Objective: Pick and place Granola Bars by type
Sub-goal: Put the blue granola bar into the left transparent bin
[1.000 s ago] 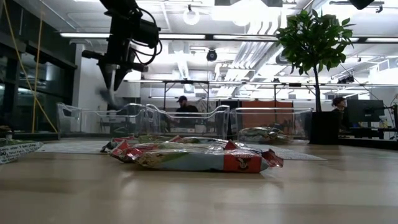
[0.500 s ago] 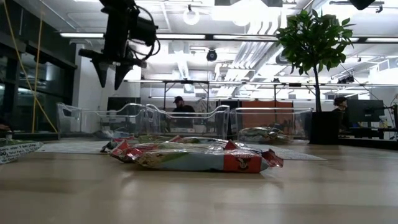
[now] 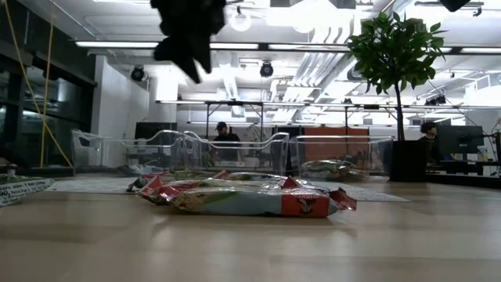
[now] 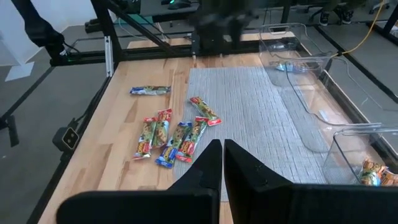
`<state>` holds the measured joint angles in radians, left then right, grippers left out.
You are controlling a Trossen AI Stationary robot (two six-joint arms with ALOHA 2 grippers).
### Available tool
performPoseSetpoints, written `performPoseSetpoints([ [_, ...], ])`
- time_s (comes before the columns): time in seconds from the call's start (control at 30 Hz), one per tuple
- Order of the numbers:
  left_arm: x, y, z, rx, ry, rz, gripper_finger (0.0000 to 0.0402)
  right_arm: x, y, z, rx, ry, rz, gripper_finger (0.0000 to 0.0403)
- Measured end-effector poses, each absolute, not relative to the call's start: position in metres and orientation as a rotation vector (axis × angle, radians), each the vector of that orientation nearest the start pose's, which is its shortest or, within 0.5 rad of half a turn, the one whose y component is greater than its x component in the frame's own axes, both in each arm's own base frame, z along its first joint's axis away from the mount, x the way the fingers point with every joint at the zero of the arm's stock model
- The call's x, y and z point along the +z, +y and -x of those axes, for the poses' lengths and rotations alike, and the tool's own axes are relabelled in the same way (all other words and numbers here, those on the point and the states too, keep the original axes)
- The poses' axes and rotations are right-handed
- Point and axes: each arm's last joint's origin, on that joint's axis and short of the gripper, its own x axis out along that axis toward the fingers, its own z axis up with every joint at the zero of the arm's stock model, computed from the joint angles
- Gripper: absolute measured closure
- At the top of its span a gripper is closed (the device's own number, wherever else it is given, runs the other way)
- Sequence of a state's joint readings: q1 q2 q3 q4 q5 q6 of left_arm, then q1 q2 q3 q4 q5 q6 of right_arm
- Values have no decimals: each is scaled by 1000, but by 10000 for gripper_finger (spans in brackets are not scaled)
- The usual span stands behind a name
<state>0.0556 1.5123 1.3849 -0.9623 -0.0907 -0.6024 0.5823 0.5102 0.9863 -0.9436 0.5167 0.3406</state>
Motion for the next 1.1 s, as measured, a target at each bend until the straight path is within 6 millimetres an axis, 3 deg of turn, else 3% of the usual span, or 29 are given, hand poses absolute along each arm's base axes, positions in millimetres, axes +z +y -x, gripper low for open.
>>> performPoseSetpoints([
  [0.2,269,-55,-340,167,1057,137,218,356,23,-60,-2,405,-82,403],
  [0.37,226,-89,-359,110,1119,24,218,356,23,-60,15,410,-86,403],
  [0.53,209,-97,-374,62,1081,-14,218,356,23,-60,21,411,-88,403],
  [0.77,185,-105,-389,-94,1157,-108,218,355,24,-62,21,419,-87,403],
  [1.1,185,-105,-398,-128,1131,-241,218,356,24,-62,18,418,-91,403],
])
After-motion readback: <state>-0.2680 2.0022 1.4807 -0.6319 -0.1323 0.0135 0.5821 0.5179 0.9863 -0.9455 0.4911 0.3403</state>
